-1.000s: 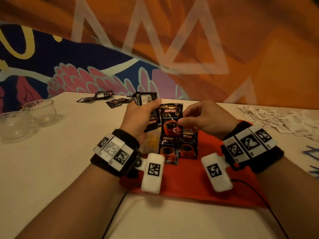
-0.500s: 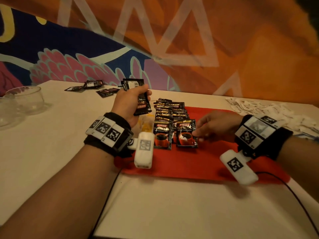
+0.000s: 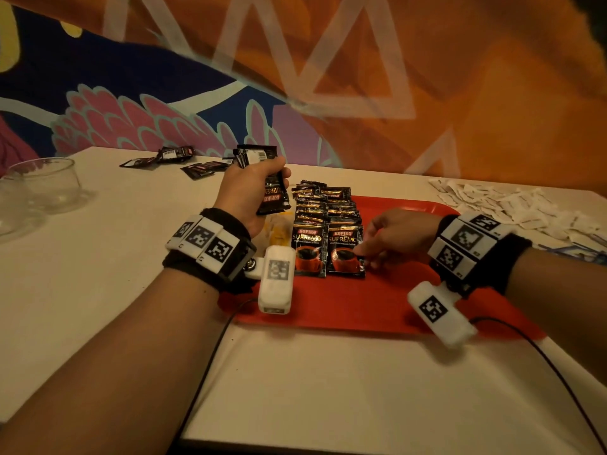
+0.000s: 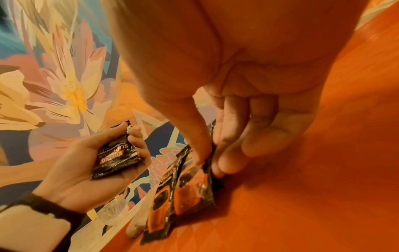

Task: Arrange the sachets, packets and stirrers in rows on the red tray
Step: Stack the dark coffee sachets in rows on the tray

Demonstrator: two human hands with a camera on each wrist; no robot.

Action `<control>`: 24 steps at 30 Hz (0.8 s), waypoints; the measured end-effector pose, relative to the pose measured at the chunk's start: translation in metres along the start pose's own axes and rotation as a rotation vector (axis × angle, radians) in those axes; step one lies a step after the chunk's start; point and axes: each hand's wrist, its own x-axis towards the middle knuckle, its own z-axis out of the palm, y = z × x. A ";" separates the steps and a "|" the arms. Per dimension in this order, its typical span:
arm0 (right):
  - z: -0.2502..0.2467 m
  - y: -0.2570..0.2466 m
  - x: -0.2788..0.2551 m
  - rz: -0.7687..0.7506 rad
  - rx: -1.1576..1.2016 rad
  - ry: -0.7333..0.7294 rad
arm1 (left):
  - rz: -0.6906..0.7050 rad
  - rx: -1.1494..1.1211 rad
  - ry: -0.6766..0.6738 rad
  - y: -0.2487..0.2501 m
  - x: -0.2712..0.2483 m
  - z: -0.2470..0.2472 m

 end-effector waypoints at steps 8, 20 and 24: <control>-0.007 -0.001 0.000 -0.028 -0.093 0.083 | -0.021 -0.012 -0.035 -0.001 -0.004 0.004; -0.019 -0.049 -0.002 -0.339 0.045 0.169 | 0.012 -0.005 -0.137 -0.001 -0.027 0.017; -0.011 -0.058 0.002 -0.474 0.101 0.203 | 0.013 -0.019 -0.189 0.001 -0.038 0.026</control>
